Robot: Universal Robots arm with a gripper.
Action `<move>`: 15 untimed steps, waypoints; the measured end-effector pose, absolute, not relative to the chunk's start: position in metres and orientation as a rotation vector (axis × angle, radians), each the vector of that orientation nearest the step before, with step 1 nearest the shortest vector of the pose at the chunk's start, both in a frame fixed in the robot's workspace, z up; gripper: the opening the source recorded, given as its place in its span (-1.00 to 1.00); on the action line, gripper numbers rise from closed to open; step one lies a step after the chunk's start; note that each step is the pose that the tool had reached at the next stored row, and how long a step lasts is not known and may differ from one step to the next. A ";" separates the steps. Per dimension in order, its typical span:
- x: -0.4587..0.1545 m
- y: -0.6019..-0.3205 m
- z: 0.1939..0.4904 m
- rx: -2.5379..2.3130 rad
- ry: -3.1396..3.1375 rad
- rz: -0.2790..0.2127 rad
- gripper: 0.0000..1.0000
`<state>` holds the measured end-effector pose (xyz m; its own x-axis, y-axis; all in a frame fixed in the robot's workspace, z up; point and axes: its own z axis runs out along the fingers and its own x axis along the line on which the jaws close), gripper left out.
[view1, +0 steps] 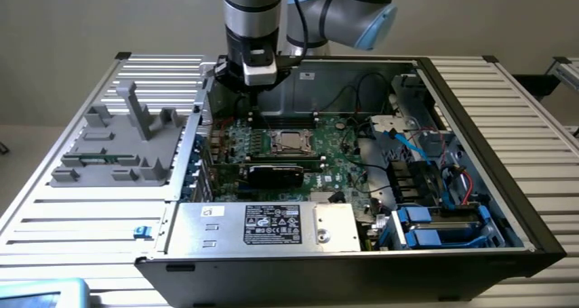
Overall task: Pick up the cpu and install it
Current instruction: 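Install the first cpu locking lever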
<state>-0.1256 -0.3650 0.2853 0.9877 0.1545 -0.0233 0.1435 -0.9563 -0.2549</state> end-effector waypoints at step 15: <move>-0.128 -0.365 0.262 -2.868 -0.208 0.064 -0.77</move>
